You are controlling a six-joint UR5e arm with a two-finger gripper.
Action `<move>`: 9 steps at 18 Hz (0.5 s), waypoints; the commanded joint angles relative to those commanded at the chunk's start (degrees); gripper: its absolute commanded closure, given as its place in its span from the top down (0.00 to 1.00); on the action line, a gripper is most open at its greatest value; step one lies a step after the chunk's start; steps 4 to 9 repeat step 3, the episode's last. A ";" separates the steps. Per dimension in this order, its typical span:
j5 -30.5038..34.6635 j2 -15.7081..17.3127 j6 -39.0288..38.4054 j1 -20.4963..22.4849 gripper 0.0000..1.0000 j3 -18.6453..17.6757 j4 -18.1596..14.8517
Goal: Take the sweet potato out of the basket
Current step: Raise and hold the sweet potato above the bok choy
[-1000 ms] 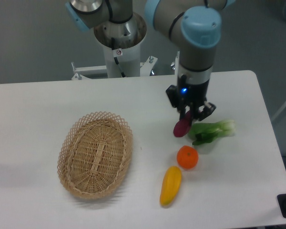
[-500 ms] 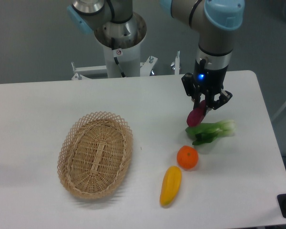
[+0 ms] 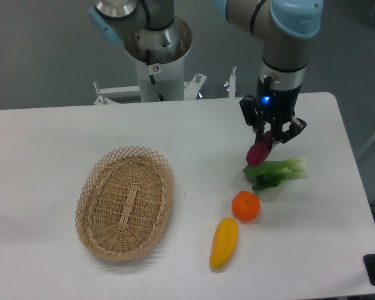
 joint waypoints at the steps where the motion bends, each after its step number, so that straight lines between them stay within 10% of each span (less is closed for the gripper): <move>1: 0.00 0.00 0.00 0.09 0.21 0.00 0.00; 9: 0.00 0.00 0.00 0.09 0.21 0.09 -0.09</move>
